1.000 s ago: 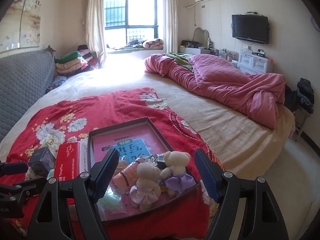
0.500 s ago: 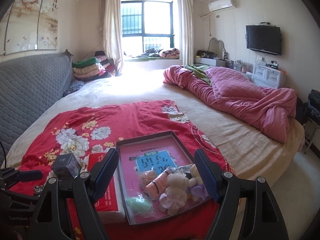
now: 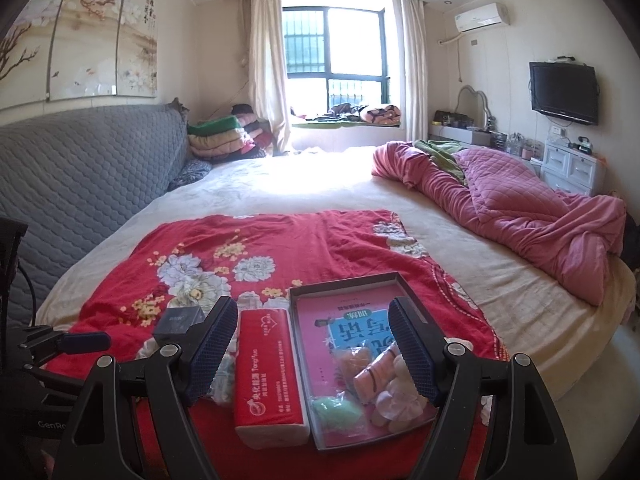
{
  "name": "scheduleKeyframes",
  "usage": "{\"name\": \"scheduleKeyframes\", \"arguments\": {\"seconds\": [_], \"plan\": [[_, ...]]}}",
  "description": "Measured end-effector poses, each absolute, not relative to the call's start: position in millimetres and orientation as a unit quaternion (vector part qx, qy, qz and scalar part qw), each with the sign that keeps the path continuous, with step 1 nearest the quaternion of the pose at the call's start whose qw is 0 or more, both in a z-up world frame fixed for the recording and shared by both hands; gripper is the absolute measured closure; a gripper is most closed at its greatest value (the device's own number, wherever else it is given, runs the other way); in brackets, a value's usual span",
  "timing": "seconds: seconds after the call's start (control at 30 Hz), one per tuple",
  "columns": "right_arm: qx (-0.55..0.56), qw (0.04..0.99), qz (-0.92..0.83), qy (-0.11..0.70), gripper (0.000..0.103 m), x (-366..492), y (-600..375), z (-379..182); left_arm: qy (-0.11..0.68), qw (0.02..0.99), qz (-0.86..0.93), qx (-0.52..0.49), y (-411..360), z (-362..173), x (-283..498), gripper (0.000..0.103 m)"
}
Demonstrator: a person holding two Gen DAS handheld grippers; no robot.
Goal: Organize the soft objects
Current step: 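Move both open tools back over the pile of scrunchies and tissue packs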
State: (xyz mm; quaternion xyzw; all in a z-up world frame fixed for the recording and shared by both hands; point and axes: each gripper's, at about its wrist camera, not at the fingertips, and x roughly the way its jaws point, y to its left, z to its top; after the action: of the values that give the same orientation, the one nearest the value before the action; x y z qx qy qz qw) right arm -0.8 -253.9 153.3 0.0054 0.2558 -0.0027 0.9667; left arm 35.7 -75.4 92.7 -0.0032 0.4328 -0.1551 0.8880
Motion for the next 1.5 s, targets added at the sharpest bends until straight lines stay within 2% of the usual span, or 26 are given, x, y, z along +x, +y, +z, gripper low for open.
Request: {"name": "scheduleKeyframes", "arguments": {"seconds": [0.63, 1.5], "plan": [[-0.039, 0.946, 0.073, 0.313, 0.024, 11.4, -187.7, 118.7, 0.452, 0.885, -0.105, -0.037, -4.2, 63.8, 31.9, 0.019], [-0.095, 0.907, 0.142, 0.384, 0.024, 34.0, -125.2, 41.6, 0.51, 0.852, -0.032, -0.111, 95.7, -20.3, 49.2, 0.019]]}}
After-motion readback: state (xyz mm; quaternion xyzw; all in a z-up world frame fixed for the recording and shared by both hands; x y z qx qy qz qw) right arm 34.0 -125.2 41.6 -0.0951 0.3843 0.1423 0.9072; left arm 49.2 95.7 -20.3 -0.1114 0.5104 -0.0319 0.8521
